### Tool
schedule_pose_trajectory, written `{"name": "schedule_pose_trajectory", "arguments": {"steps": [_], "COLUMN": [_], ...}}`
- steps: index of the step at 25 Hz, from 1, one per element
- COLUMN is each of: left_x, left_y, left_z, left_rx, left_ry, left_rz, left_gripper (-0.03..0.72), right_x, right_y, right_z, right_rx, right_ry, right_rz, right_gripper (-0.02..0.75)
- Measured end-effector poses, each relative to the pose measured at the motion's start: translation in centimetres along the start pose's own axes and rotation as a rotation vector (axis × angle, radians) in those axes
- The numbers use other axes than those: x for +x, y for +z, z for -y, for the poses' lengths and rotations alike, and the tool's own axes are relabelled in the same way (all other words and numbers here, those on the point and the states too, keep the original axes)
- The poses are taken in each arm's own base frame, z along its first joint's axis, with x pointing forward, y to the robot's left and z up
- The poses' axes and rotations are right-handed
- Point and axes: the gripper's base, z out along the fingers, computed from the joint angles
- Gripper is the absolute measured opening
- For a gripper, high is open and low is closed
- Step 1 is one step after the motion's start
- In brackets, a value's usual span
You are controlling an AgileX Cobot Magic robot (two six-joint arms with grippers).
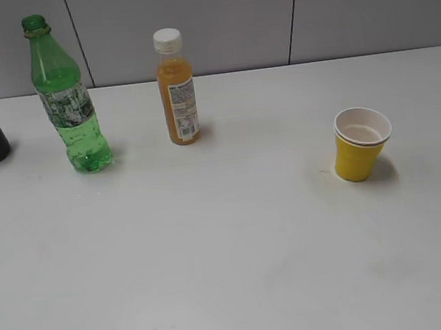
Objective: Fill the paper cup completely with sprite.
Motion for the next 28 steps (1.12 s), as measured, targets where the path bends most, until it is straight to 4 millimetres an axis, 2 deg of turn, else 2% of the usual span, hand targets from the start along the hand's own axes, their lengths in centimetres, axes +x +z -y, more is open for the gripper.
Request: {"name": "schedule_pose_trajectory", "arguments": {"steps": [13,19,22,28], "left_x": [0.0,0.0,0.0,0.0], "left_y": [0.0,0.0,0.0,0.0], "left_z": [0.0,0.0,0.0,0.0], "left_rx": [0.0,0.0,0.0,0.0], "left_ry": [0.0,0.0,0.0,0.0], "left_rz": [0.0,0.0,0.0,0.0], "left_gripper": [0.552,0.552,0.552,0.552], "right_x": [0.0,0.0,-0.1,-1.8], "right_y": [0.0,0.0,0.0,0.0], "right_z": [0.0,-0.1,-0.1,-0.1], "right_rx": [0.0,-0.011,-0.013,-0.008], "right_ry": [-0.001,0.007,0.009,0.01], "right_rz": [0.001,0.001,0.005,0.109], "right_gripper": [0.587,0.673,0.687,0.691]}}
